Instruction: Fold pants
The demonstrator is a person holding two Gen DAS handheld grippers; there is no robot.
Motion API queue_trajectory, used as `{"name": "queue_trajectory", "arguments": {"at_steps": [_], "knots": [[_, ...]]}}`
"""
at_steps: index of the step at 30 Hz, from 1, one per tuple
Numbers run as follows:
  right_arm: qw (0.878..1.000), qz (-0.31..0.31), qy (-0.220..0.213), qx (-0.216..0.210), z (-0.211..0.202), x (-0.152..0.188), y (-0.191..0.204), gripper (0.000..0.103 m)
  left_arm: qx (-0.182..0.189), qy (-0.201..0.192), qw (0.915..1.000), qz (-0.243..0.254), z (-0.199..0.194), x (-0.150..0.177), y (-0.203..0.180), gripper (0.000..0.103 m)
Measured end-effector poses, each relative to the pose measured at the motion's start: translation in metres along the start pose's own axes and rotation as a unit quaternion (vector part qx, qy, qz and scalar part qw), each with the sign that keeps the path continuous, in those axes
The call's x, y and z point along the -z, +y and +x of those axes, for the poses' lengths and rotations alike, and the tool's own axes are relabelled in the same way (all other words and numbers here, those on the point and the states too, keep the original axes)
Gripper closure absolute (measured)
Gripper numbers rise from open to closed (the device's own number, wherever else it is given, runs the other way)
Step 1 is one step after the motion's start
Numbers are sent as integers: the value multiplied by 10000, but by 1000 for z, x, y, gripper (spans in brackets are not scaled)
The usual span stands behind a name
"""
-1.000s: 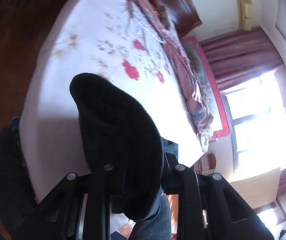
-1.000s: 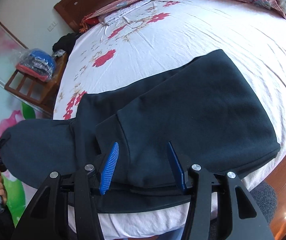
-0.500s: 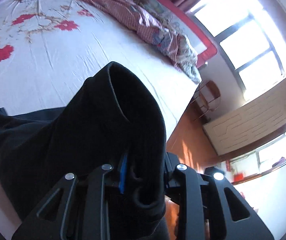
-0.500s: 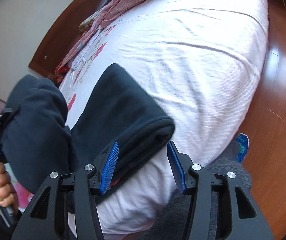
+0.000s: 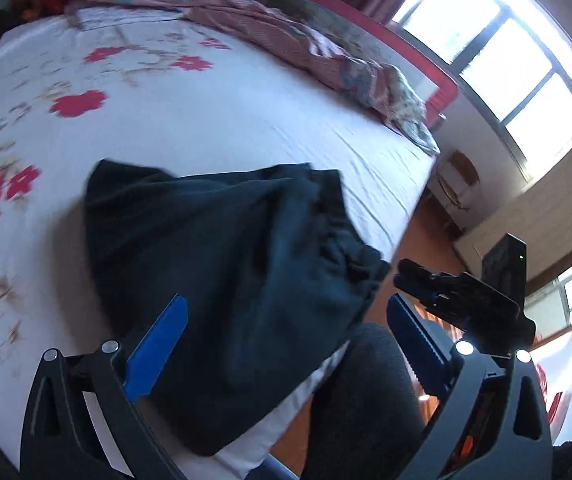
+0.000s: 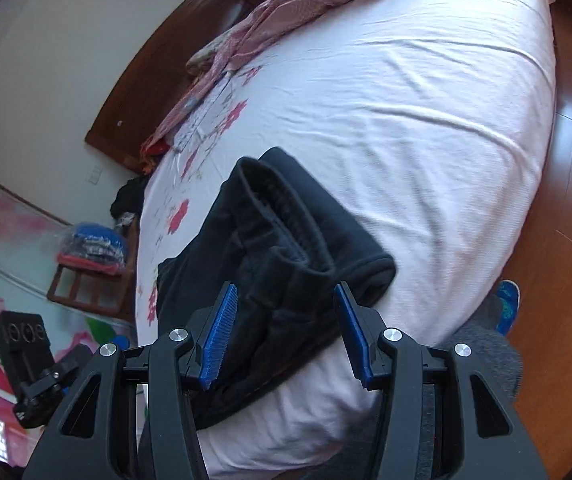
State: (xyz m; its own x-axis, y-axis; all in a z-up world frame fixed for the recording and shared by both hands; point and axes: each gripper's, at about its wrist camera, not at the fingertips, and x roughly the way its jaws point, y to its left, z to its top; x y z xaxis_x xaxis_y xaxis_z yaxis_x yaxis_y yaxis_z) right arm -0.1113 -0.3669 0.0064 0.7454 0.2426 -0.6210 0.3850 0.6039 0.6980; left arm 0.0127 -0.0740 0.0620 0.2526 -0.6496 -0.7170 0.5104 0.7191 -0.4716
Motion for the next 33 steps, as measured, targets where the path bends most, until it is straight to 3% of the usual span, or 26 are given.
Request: {"name": "queue_trajectory", "arguments": {"at_steps": [3, 6, 8, 10, 15, 17, 18, 19, 24, 27, 29, 31, 32, 33], "knots": [[9990, -123, 55, 417, 11, 2, 13, 53, -179, -144, 9953, -939, -25, 22, 63, 3], [9963, -162, -228, 811, -7, 0, 19, 53, -178, -219, 9904, -1350, -10, 43, 86, 3], [9986, -24, -227, 467, -20, -3, 20, 53, -101, -180, 9894, -1439, 14, 51, 76, 3], [9990, -46, -44, 451, -16, -3, 26, 53, 5, -222, 9899, -1402, 7, 69, 65, 3], [9976, -24, 420, 541, 31, -4, 28, 53, 265, -102, 9916, -1262, 16, 51, 42, 3], [9959, -355, 346, 762, 45, -5, 32, 54, 264, -152, 9926, -1172, 9, 53, 38, 3], [9951, -481, 277, 818, 50, -6, 34, 71, 234, -193, 9927, -1166, 7, 53, 38, 3], [9940, -648, 296, 834, 53, -9, 38, 81, 219, -213, 9922, -1212, 6, 54, 38, 3], [9907, -1213, -252, 567, 6, -13, 69, 87, 188, -244, 9898, -1394, 6, 54, 41, 3], [9887, -1100, -326, 962, -14, -1, 43, 87, 205, -240, 9914, -1271, 10, 52, 35, 3], [9888, -658, -125, 1332, -4, 10, -3, 87, 228, -179, 9946, -1001, 18, 49, 26, 2], [9957, -238, -138, 882, 7, 16, -40, 87, 258, -94, 9975, -655, 28, 45, 17, 2], [9966, -115, -312, 752, 8, 16, -47, 83, 287, -35, 9984, -492, 36, 44, 13, 2], [9969, -73, -317, 710, 12, 15, -47, 72, 268, 53, 9989, -377, 45, 44, 9, 2]]}}
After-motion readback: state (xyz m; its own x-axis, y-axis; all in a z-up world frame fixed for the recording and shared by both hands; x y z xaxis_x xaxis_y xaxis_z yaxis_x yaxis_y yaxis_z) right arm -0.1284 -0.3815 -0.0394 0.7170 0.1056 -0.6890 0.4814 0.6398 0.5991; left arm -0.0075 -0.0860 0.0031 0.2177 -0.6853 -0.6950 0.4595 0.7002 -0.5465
